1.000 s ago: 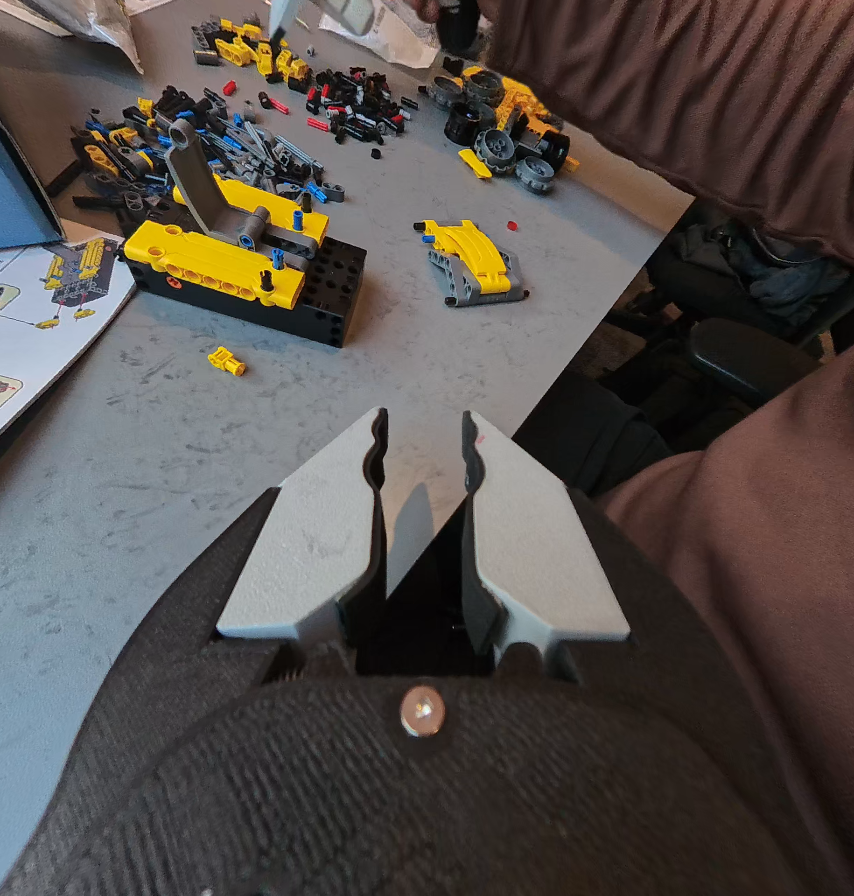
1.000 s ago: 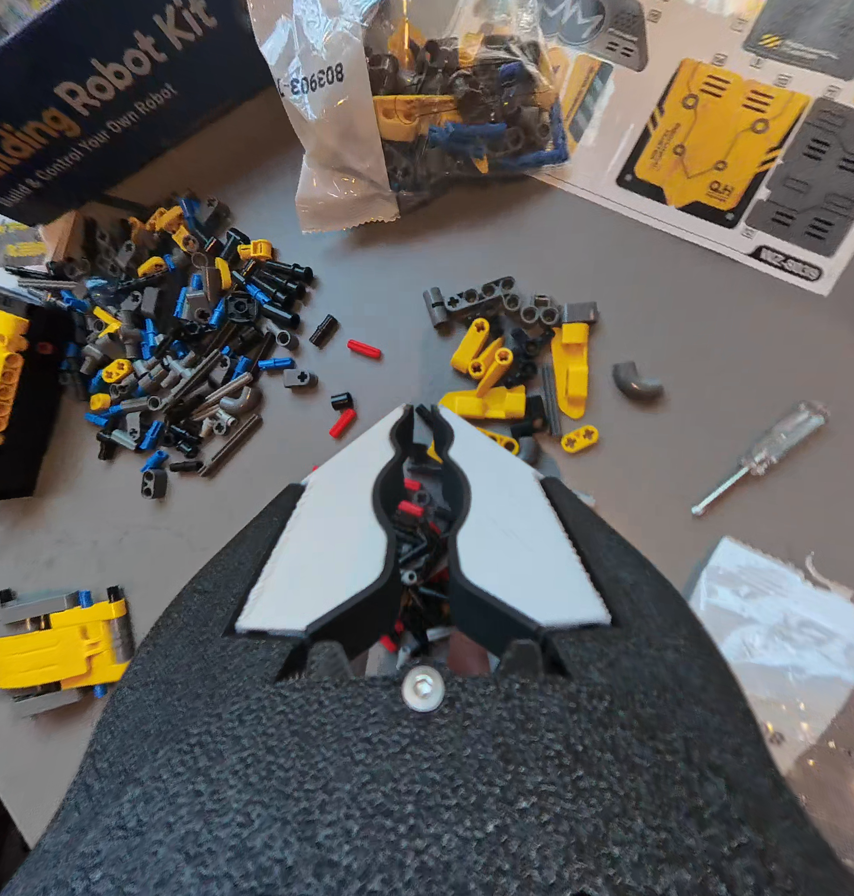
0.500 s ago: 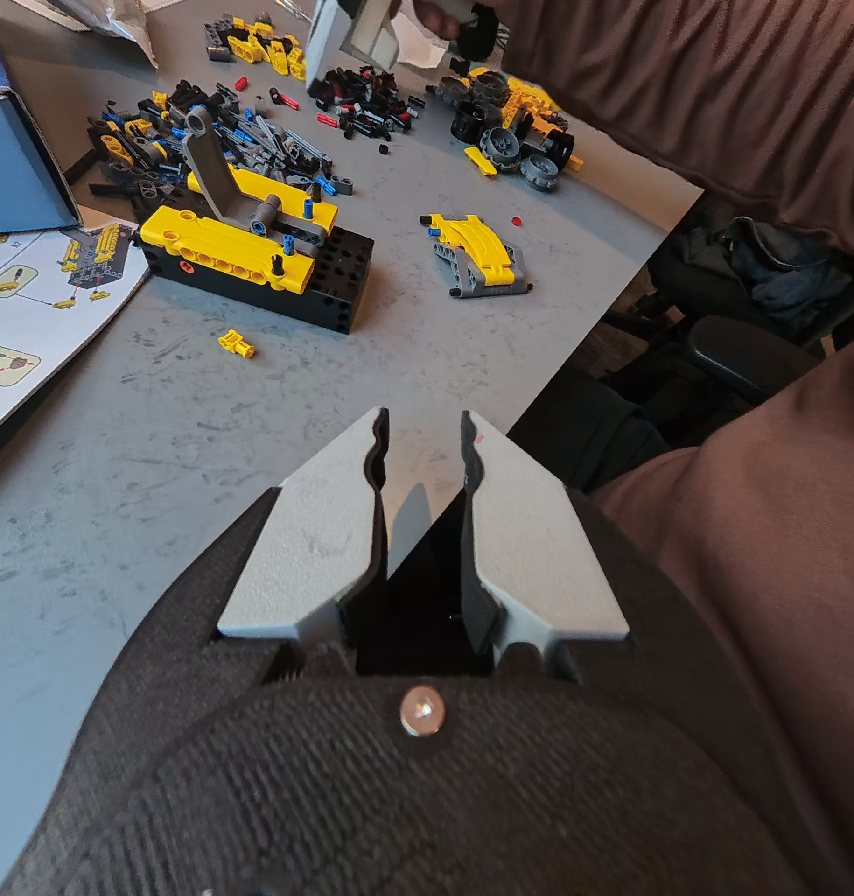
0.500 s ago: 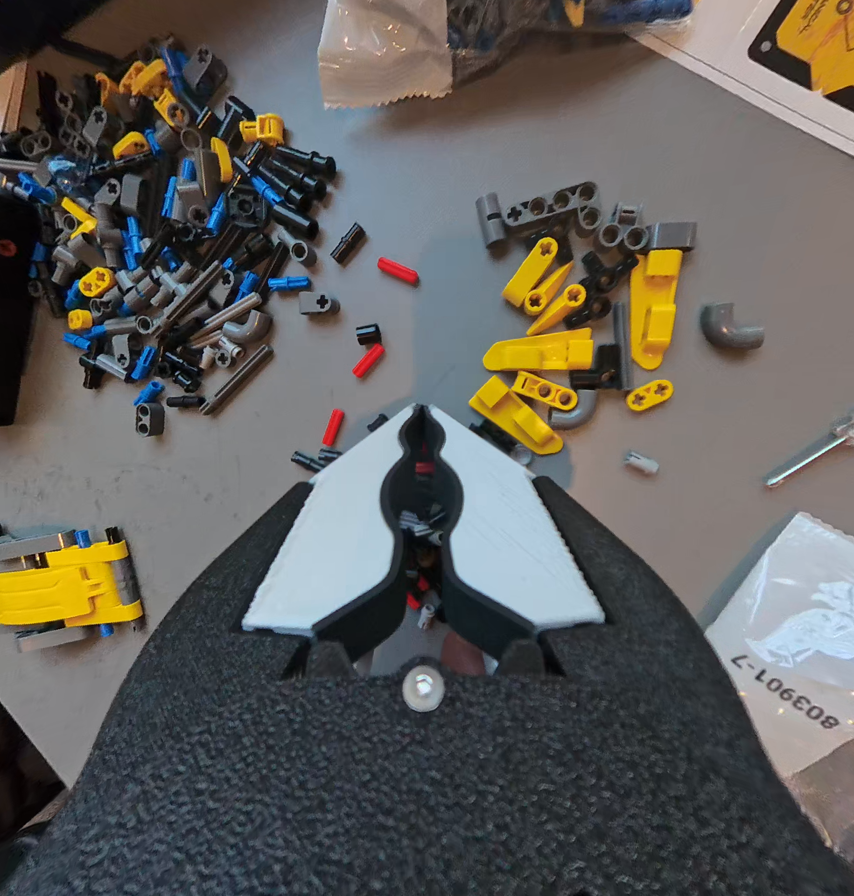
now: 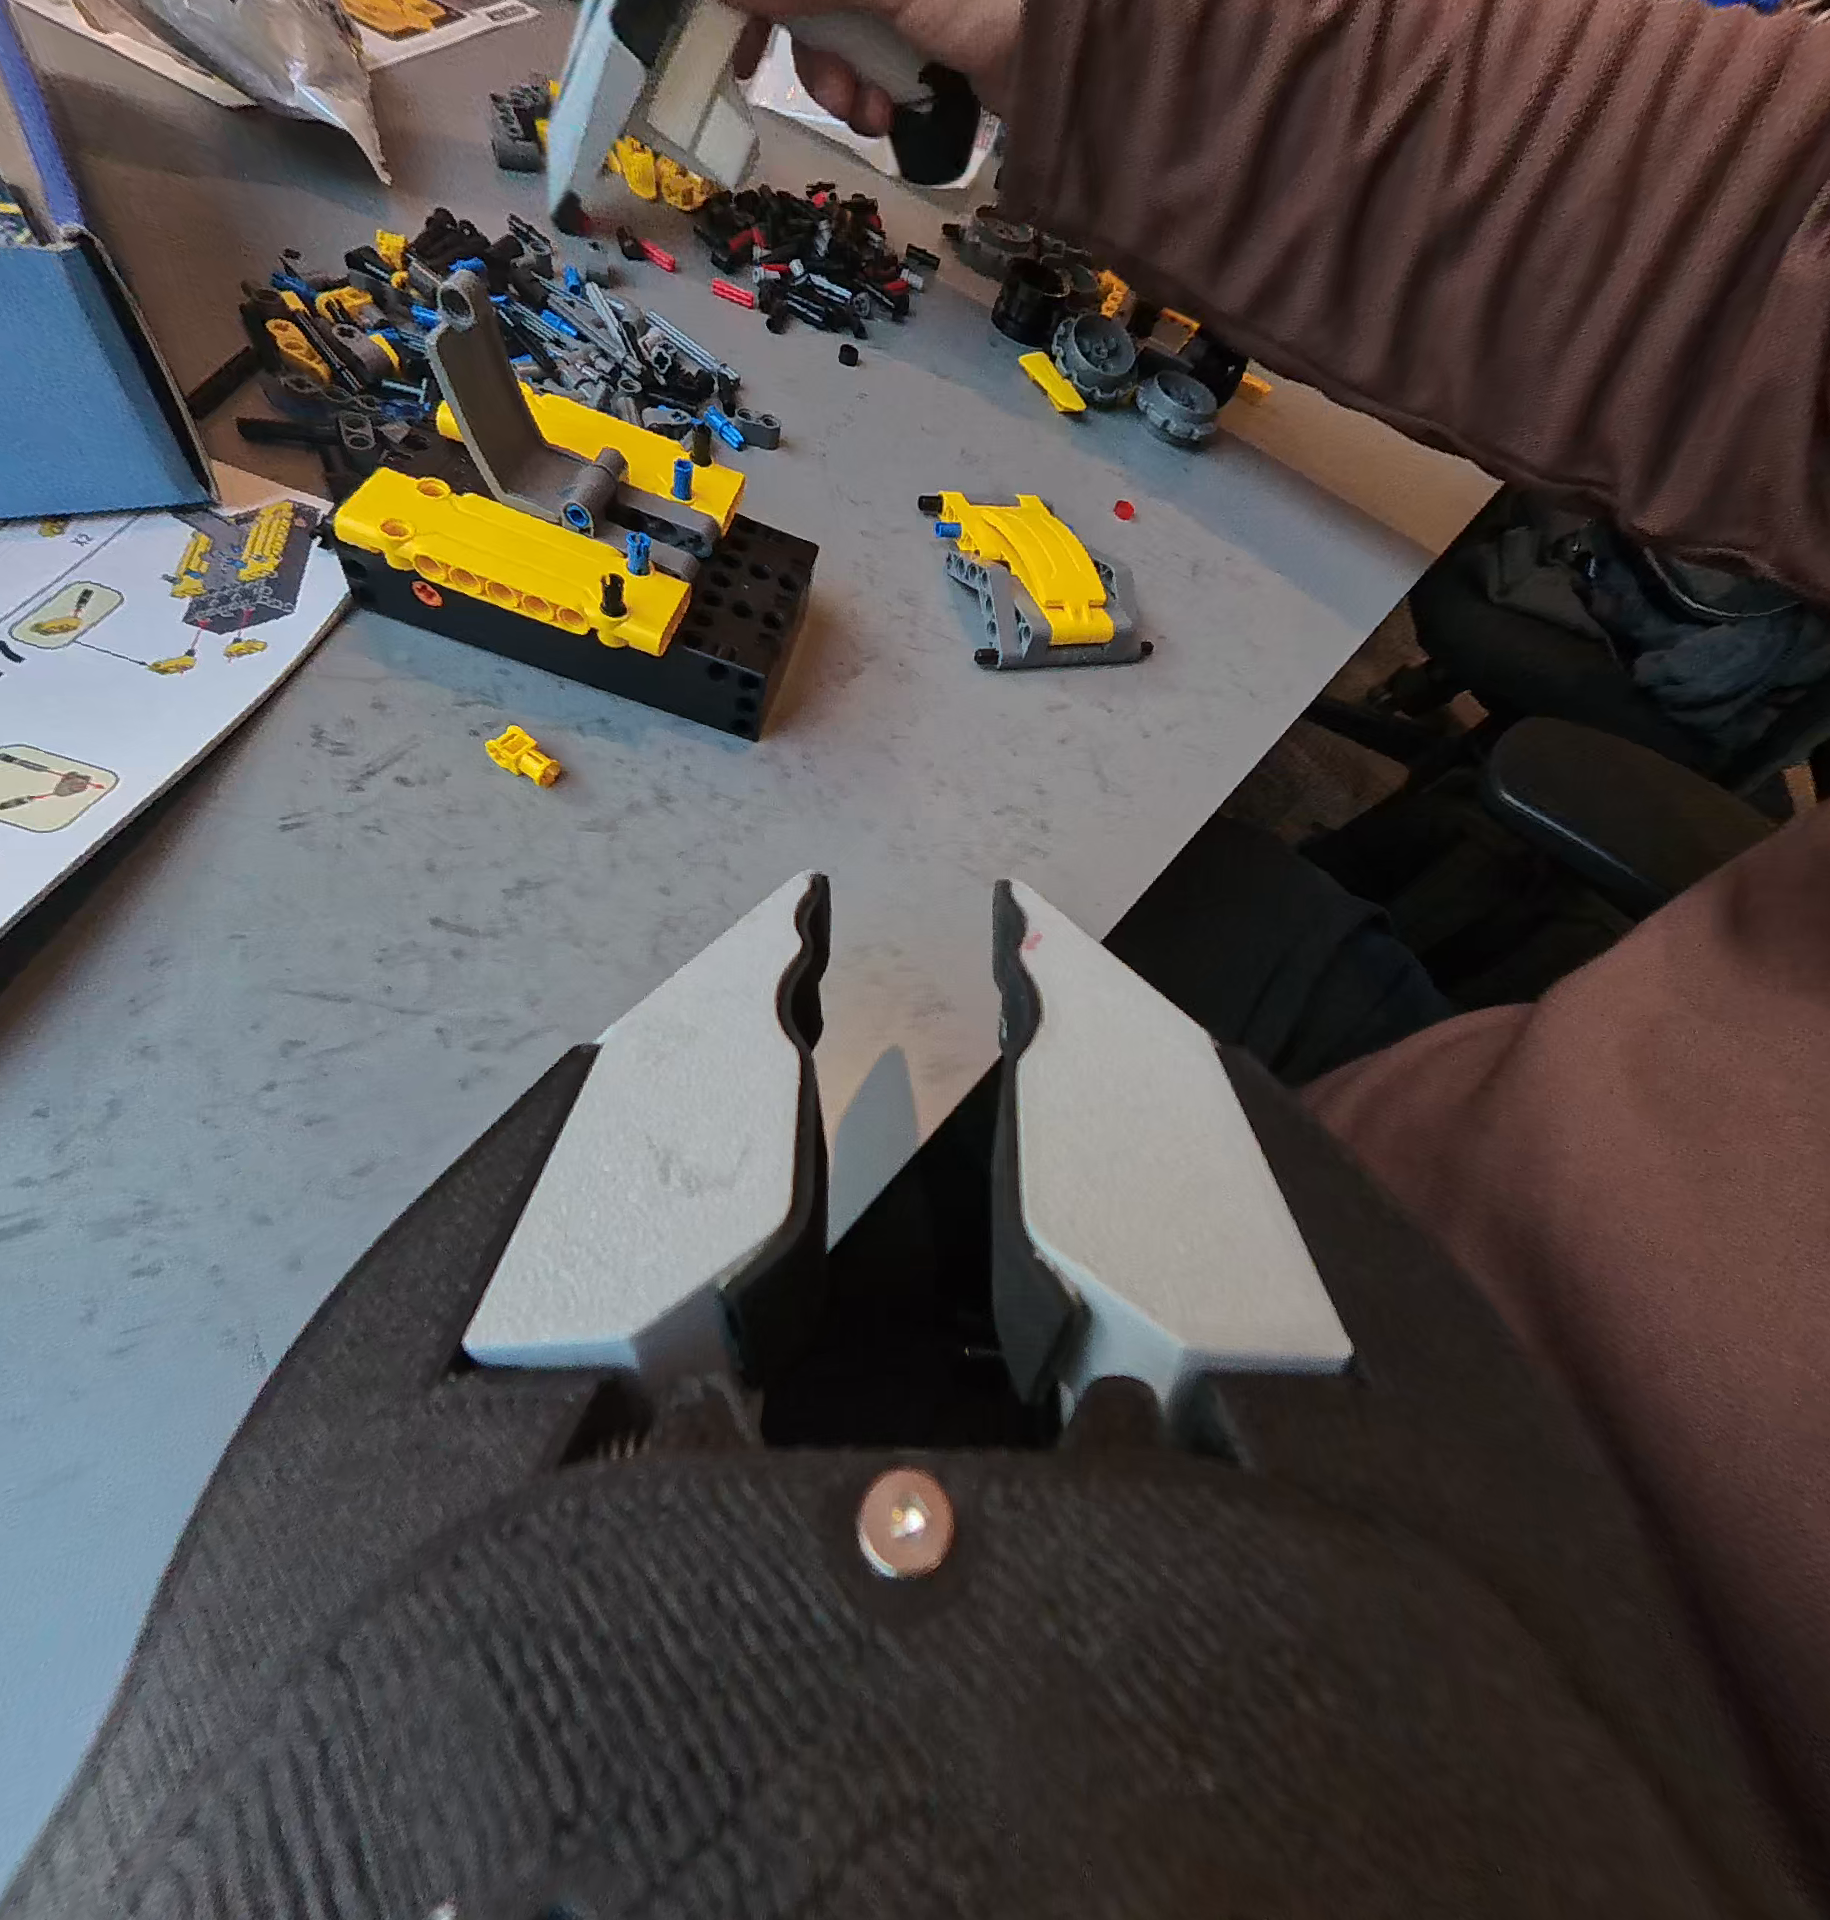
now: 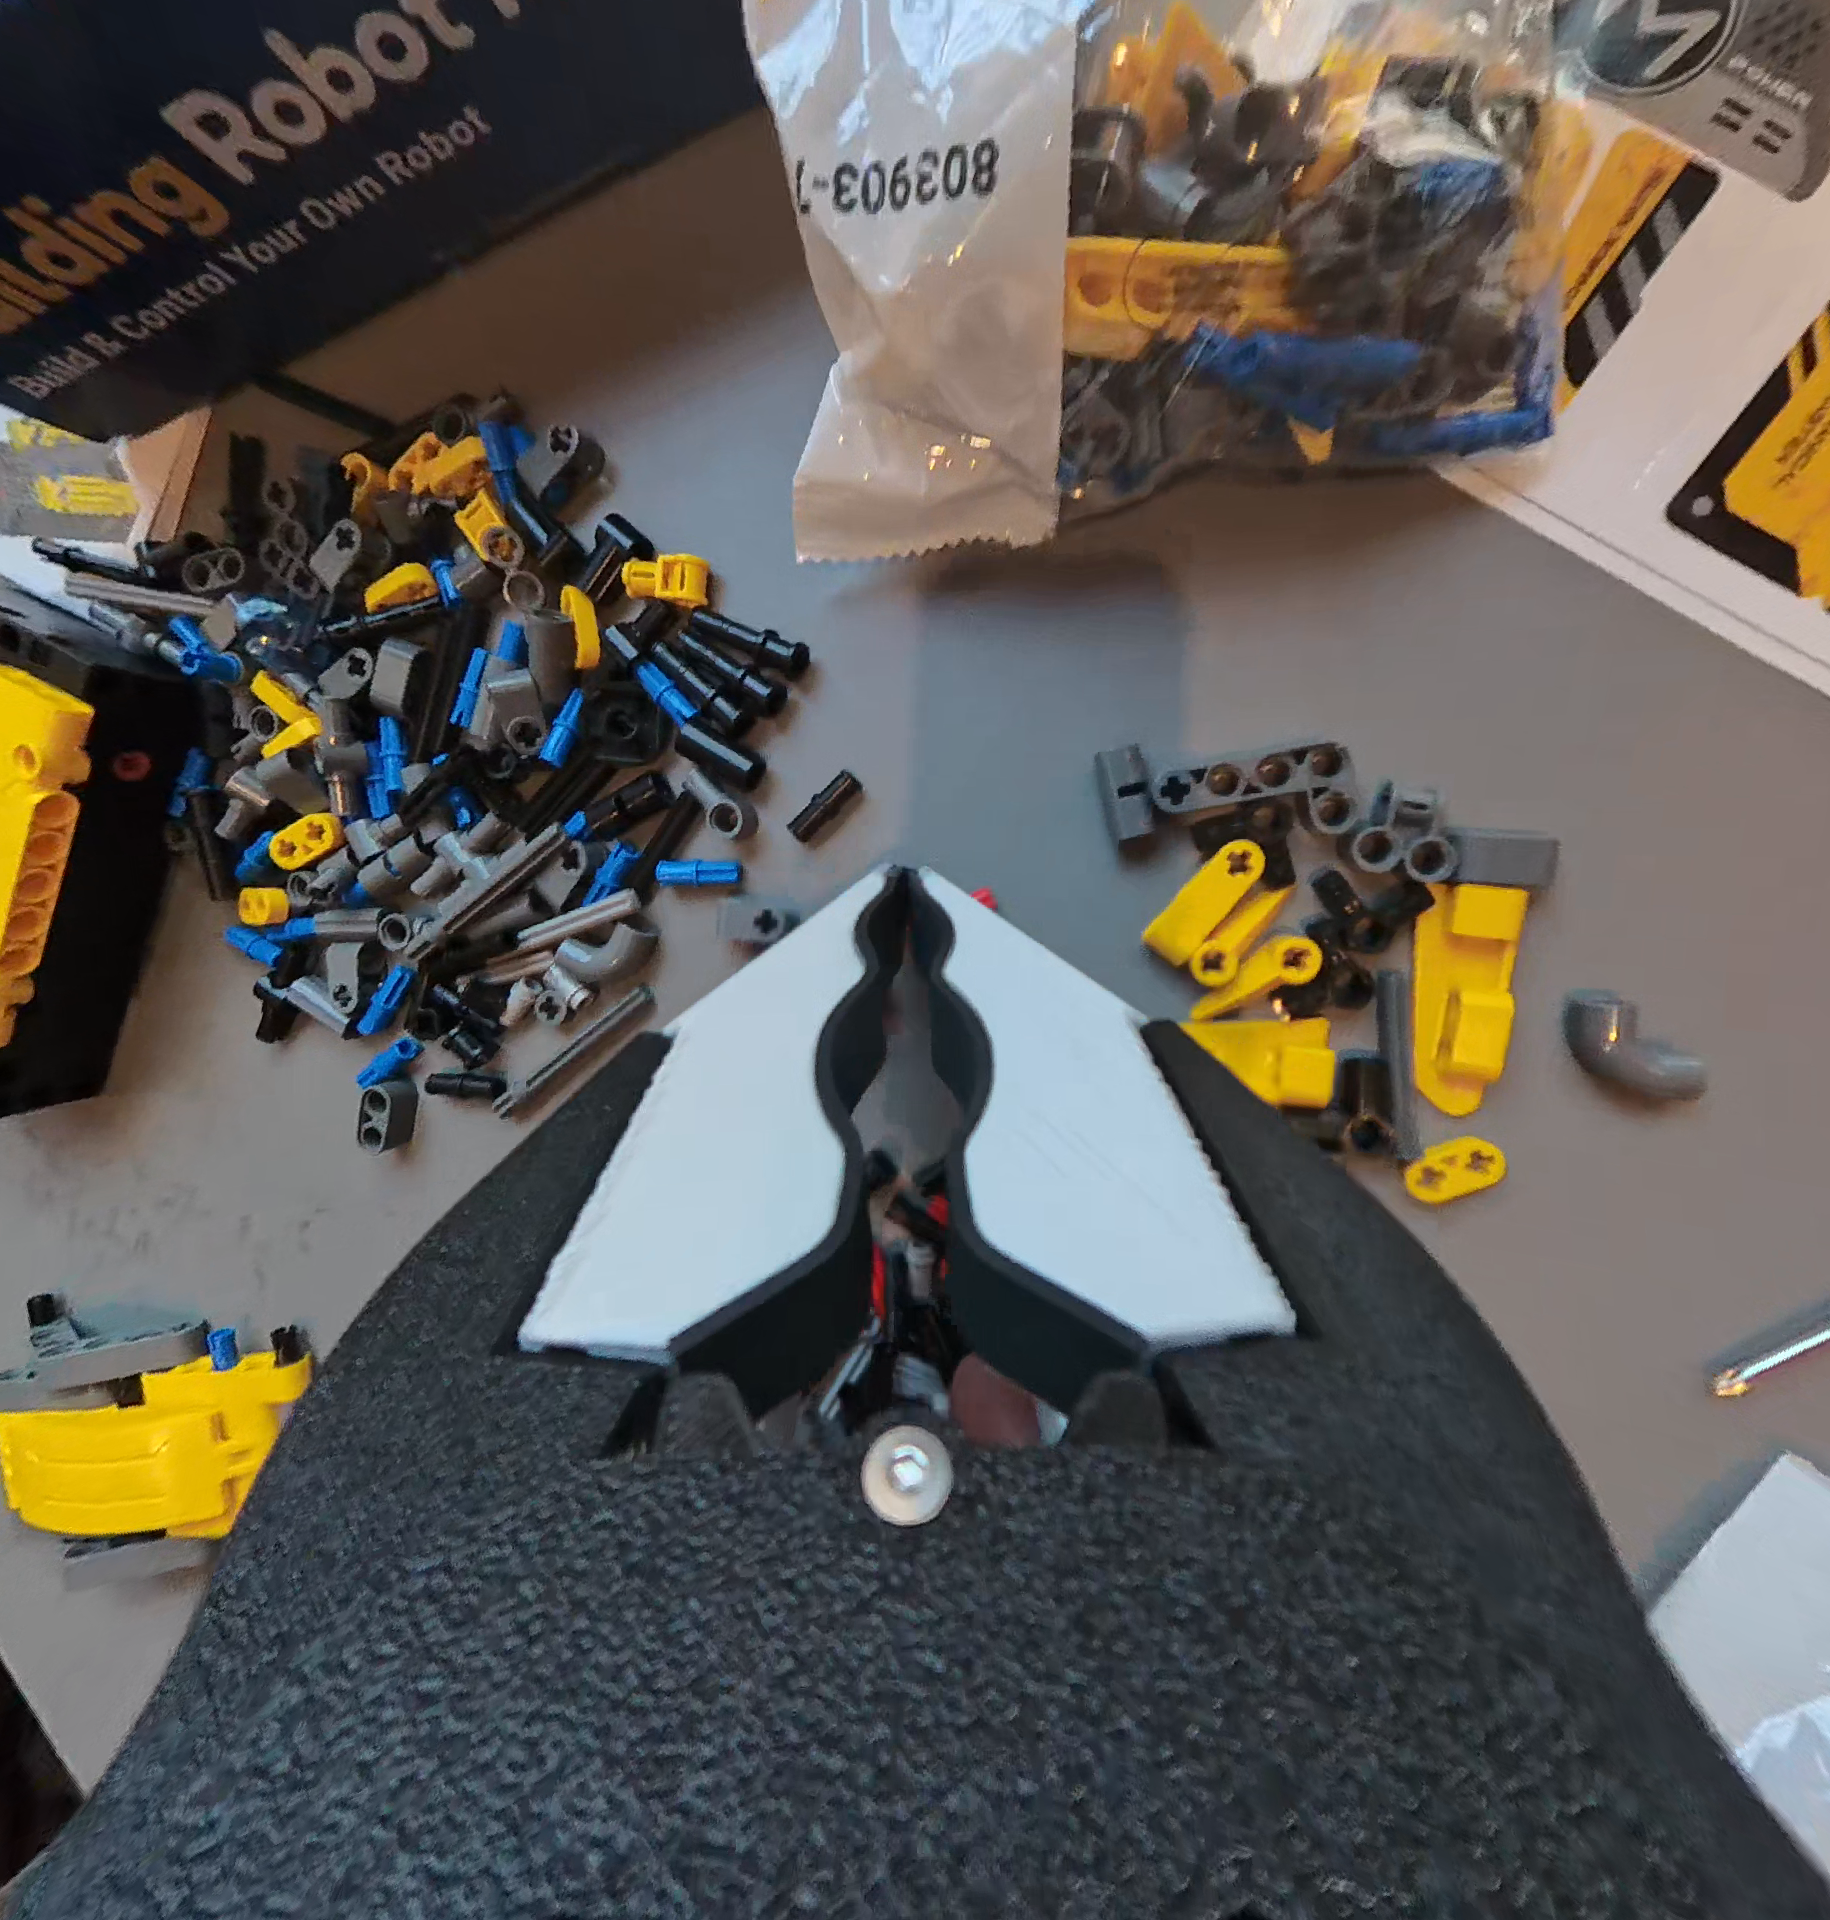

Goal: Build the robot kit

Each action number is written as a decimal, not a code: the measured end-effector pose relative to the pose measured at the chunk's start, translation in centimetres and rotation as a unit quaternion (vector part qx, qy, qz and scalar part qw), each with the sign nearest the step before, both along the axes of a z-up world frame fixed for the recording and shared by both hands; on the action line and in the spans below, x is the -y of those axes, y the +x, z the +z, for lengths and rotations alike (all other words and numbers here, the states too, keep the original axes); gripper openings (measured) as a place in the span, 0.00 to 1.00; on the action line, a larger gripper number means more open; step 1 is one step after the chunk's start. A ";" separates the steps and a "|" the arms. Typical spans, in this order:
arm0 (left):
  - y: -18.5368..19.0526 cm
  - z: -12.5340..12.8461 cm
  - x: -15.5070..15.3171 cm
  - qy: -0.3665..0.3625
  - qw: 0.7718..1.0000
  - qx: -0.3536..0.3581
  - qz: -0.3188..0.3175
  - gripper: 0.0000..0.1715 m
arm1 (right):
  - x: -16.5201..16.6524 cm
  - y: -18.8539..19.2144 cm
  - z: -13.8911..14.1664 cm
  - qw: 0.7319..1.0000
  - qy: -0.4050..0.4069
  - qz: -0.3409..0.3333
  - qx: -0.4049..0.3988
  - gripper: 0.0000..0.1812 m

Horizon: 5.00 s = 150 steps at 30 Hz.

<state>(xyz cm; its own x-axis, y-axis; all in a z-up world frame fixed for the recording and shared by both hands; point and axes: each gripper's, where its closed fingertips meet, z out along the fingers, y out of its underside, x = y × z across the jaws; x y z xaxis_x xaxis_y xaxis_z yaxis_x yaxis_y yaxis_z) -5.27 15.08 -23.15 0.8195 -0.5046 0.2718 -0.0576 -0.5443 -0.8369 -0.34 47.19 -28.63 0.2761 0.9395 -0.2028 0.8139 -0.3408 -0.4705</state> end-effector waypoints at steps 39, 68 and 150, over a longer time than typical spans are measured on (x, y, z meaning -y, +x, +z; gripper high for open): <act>-0.7 -3.4 -4.4 -0.068 0.993 -0.026 -0.094 0.16 | 3.4 9.0 3.3 0.991 0.043 0.089 -0.085 0.00; -0.7 -1.2 -5.0 0.052 0.993 -0.069 -0.081 0.13 | 5.2 9.1 1.2 0.987 0.145 0.067 0.023 0.00; -1.0 0.8 -4.5 0.104 0.991 -0.031 -0.080 0.11 | 10.9 9.9 3.8 0.984 0.103 0.144 0.016 0.00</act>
